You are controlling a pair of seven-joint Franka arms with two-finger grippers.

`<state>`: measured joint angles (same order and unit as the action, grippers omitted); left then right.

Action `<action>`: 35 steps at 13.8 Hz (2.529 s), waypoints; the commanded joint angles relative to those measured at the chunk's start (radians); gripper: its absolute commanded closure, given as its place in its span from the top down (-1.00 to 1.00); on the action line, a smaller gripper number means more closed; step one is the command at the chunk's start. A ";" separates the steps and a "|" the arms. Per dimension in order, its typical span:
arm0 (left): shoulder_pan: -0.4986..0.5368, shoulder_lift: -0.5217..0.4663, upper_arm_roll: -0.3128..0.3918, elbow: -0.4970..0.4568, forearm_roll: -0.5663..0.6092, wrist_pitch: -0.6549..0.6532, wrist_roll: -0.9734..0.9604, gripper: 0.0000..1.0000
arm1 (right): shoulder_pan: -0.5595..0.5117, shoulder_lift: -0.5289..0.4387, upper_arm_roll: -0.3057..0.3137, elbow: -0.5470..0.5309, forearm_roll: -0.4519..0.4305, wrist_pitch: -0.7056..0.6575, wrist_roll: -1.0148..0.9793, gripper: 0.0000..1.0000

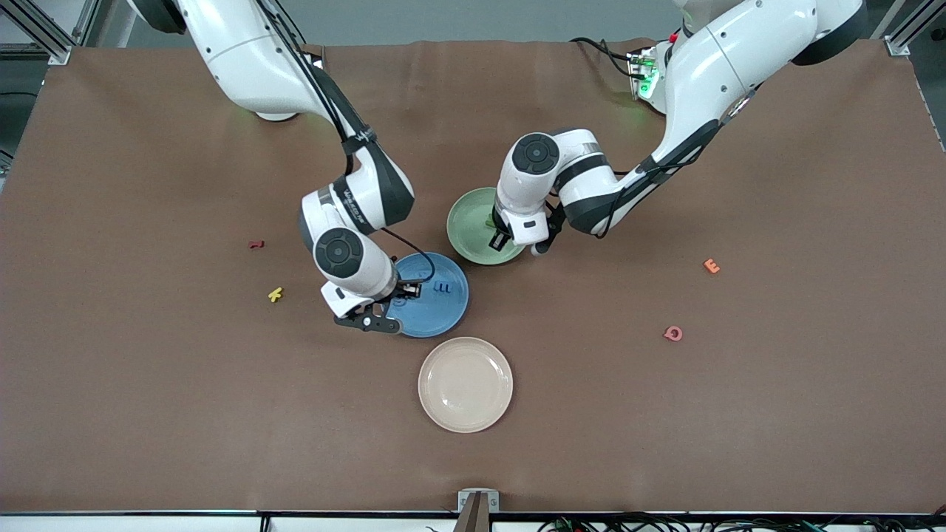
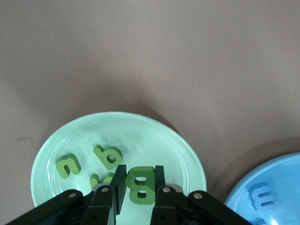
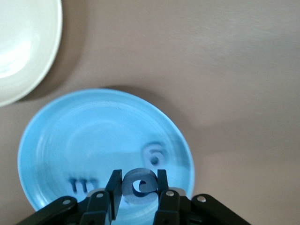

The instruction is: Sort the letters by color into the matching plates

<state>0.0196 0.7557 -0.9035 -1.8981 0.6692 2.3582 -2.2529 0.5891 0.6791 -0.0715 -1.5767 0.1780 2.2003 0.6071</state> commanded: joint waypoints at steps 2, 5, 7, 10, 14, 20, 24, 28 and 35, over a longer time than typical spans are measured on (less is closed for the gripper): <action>-0.116 -0.001 0.095 -0.006 0.001 0.073 -0.070 -0.93 | 0.011 0.057 -0.010 0.075 0.020 0.013 0.040 -0.80; -0.128 0.010 0.104 -0.006 0.000 0.095 -0.093 -0.48 | 0.043 0.108 -0.010 0.131 0.018 0.018 0.097 -0.80; -0.132 0.007 0.104 -0.004 0.000 0.095 -0.091 0.45 | 0.043 0.141 -0.010 0.170 0.018 0.019 0.099 -0.80; -0.113 -0.018 0.104 0.002 0.009 0.081 -0.074 0.98 | 0.043 0.168 -0.010 0.187 0.018 0.047 0.097 -0.80; -0.052 -0.076 0.103 0.007 0.046 0.064 0.065 0.97 | 0.044 0.174 -0.010 0.187 0.018 0.056 0.092 -0.59; 0.130 -0.145 0.103 0.043 0.046 0.041 0.445 0.99 | 0.047 0.058 -0.011 0.179 0.017 -0.162 0.088 0.99; 0.218 -0.148 0.098 0.149 0.044 -0.098 0.721 0.99 | 0.006 -0.200 -0.016 0.114 0.017 -0.475 0.079 1.00; 0.281 -0.161 0.095 0.214 0.044 -0.195 0.965 0.99 | -0.113 -0.563 -0.016 -0.177 0.017 -0.547 -0.105 1.00; 0.410 -0.190 0.094 0.232 0.043 -0.201 1.351 0.98 | -0.423 -0.747 -0.021 -0.249 -0.117 -0.614 -0.481 1.00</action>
<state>0.4212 0.6052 -0.8035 -1.6618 0.7067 2.1800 -0.9557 0.2333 -0.0510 -0.1107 -1.8295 0.0916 1.5911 0.2072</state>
